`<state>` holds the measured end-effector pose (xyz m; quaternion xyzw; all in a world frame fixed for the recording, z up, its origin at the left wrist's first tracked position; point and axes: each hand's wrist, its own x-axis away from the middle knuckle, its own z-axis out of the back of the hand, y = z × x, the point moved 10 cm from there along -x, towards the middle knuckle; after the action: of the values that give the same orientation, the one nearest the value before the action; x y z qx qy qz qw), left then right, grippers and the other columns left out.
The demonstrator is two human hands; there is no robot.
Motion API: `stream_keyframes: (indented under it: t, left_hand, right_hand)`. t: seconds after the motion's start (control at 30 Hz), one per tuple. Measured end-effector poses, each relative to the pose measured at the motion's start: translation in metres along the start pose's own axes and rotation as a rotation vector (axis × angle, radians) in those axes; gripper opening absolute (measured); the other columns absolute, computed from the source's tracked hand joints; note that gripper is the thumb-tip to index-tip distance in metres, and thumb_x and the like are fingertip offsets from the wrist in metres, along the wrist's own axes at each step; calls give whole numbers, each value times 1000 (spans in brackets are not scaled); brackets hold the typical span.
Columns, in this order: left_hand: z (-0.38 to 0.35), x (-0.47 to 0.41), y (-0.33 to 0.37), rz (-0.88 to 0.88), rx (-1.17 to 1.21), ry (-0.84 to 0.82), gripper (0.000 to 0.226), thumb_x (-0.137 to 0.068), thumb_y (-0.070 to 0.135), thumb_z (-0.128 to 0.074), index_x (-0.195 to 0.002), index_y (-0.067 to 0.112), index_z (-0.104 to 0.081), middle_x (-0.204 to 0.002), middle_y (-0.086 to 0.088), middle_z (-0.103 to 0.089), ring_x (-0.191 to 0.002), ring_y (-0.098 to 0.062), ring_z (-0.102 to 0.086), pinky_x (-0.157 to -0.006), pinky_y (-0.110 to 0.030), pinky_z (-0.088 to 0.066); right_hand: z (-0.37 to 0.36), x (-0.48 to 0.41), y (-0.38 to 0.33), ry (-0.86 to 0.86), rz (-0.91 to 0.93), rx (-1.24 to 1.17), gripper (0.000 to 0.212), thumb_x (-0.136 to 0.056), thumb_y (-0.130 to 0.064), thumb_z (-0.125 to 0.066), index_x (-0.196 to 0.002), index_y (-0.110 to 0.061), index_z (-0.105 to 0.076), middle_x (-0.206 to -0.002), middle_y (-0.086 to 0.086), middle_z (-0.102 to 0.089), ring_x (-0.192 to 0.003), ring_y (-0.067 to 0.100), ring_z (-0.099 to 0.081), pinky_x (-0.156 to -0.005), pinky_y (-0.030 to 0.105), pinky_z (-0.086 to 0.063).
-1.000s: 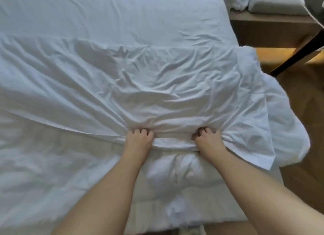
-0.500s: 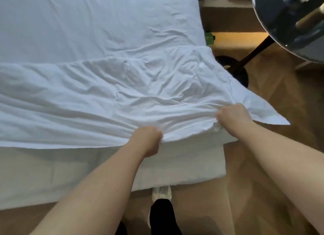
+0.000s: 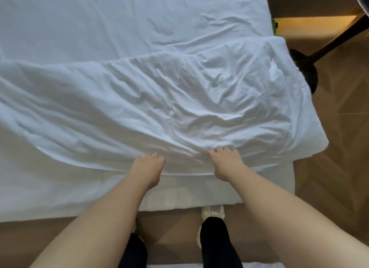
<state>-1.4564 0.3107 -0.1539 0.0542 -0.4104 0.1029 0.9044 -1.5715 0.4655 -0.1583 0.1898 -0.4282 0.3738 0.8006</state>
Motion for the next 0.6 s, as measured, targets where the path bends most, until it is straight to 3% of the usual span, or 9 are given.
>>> stream_keyframes:
  t: [0.13, 0.27, 0.4, 0.5, 0.57, 0.6]
  left_hand:
    - [-18, 30, -119, 90, -168, 26, 39, -89, 7, -49, -126, 18, -44, -120, -4, -49, -113, -24, -49, -82, -35, -42]
    - [-52, 47, -251, 138, -369, -29, 49, -90, 15, -55, -135, 19, -36, -133, -4, -41, -126, -24, -42, -99, -44, -38]
    - [-90, 51, -365, 87, -597, -81, 67, -89, 23, -58, -146, 18, -23, -148, -7, -28, -137, -27, -28, -111, -56, -24]
    - [-91, 46, -411, 52, -703, 27, 47, -87, 13, -53, -132, 17, -41, -128, -3, -49, -122, -24, -46, -115, -62, -10]
    - [-83, 41, -421, 54, -638, 52, 33, -86, 9, -50, -117, 19, -53, -108, 2, -60, -104, -21, -59, -110, -48, -29]
    - [-79, 41, -423, 65, -579, 24, 30, -87, 11, -51, -115, 21, -57, -104, 3, -62, -97, -21, -61, -95, -39, -41]
  right_hand:
    - [37, -16, -136, 89, 192, -79, 54, -91, -19, -57, -141, -21, -35, -137, 9, -42, -126, 30, -43, -100, 43, -38]
    - [57, -51, -280, 174, 275, -218, 65, -87, -28, -64, -143, -23, -30, -139, 7, -40, -126, 31, -42, -98, 44, -39]
    - [60, -102, -395, 236, 196, -160, 82, -80, -28, -71, -145, -26, -21, -137, 9, -38, -123, 32, -40, -94, 43, -36]
    - [76, -126, -425, 317, 125, -66, 62, -78, -4, -65, -132, -19, -41, -124, 10, -52, -114, 31, -52, -87, 37, -38]
    - [86, -131, -417, 322, 83, -99, 38, -82, 3, -56, -115, -15, -53, -113, 9, -59, -104, 32, -60, -75, 35, -38]
    - [90, -128, -413, 327, 80, -123, 31, -83, 4, -53, -107, -15, -54, -106, 8, -59, -98, 33, -62, -70, 35, -38]
